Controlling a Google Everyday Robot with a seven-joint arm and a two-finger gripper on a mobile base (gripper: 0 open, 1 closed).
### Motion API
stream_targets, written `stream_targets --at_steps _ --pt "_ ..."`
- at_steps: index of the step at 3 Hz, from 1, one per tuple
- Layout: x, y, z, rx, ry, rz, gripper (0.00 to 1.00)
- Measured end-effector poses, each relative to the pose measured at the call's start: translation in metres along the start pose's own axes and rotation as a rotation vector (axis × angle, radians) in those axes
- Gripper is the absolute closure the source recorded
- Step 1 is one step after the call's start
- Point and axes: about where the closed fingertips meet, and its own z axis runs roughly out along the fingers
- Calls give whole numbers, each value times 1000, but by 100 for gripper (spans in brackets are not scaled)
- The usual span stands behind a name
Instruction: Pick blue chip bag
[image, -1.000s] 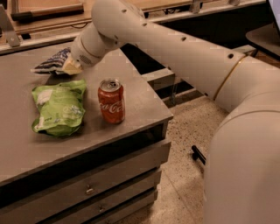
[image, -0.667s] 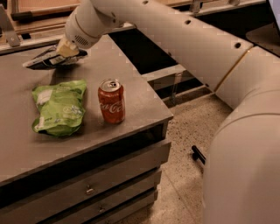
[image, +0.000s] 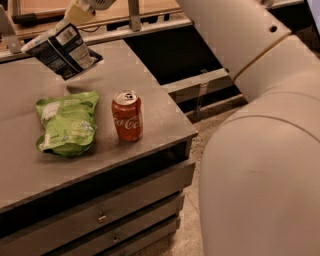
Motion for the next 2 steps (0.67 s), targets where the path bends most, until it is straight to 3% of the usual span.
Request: stream_targets --at_steps 1,2 --pt "-15 -25 -42 19 -92 13 100" --pt "-28 -35 -61 46 -130 8 100"
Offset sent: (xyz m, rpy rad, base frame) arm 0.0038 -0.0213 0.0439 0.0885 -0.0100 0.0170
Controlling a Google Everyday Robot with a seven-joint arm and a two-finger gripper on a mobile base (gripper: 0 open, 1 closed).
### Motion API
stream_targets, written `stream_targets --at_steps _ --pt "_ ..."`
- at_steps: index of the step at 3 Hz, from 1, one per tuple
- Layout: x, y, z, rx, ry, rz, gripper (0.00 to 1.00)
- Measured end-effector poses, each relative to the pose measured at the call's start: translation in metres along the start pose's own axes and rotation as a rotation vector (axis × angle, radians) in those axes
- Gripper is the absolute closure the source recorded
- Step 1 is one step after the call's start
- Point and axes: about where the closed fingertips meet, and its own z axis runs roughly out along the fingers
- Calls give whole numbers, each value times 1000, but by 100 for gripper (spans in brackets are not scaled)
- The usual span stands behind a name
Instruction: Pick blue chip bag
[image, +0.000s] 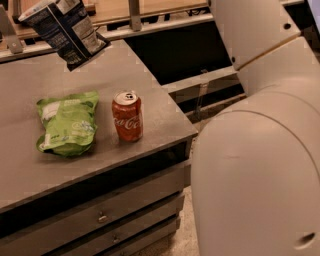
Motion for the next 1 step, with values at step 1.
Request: stream_targets --at_steps 1 --pt "0 0 0 0 0 0 100"
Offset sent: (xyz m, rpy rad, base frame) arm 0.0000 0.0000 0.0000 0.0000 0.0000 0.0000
